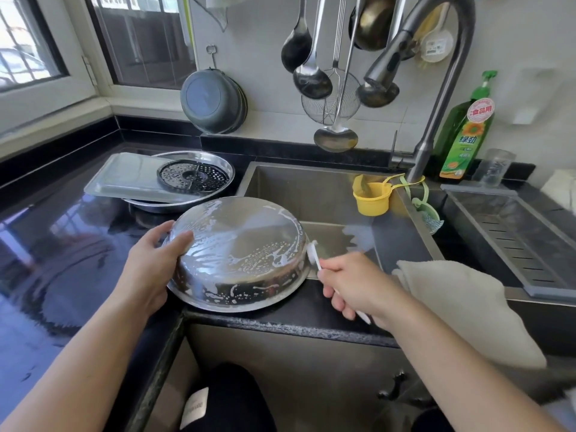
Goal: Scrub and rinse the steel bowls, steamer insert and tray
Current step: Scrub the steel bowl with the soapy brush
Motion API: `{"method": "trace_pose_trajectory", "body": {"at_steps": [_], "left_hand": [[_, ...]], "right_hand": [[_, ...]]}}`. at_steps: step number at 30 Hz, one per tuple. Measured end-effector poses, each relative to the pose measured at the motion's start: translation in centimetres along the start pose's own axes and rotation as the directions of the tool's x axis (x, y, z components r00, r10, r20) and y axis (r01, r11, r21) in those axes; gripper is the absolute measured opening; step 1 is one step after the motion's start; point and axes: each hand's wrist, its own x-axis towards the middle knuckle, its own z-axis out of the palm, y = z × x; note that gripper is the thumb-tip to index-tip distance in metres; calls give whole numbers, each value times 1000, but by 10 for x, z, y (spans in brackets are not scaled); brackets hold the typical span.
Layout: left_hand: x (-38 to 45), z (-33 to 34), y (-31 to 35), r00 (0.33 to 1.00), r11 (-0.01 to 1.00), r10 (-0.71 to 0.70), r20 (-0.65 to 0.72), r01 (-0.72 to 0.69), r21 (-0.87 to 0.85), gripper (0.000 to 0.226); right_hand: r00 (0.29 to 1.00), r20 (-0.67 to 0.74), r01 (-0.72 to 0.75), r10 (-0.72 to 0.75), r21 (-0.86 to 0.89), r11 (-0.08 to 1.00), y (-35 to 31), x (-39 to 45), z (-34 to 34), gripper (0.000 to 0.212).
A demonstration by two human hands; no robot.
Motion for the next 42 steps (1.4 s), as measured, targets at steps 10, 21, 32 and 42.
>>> {"method": "trace_pose_trajectory", "body": {"at_steps": [10, 21, 32, 42], "left_hand": [[4, 1, 0, 1000, 999, -2, -7, 2, 38, 54], [-5, 4, 6, 999, 1000, -16, -30, 17, 26, 53], [-7, 4, 7, 1000, 999, 6, -28, -5, 46, 52], [-8, 3, 8, 1000, 998, -9, -26, 11, 61, 57]], "right_hand": [[929, -197, 278, -314, -190, 942, 12, -56, 73, 38], [829, -211, 368, -518, -491, 789, 14, -49, 80, 50], [796, -376, 327, -475, -394, 859, 36, -52, 106, 51], [701, -330, 421, -632, -525, 740, 41, -59, 139, 56]]}}
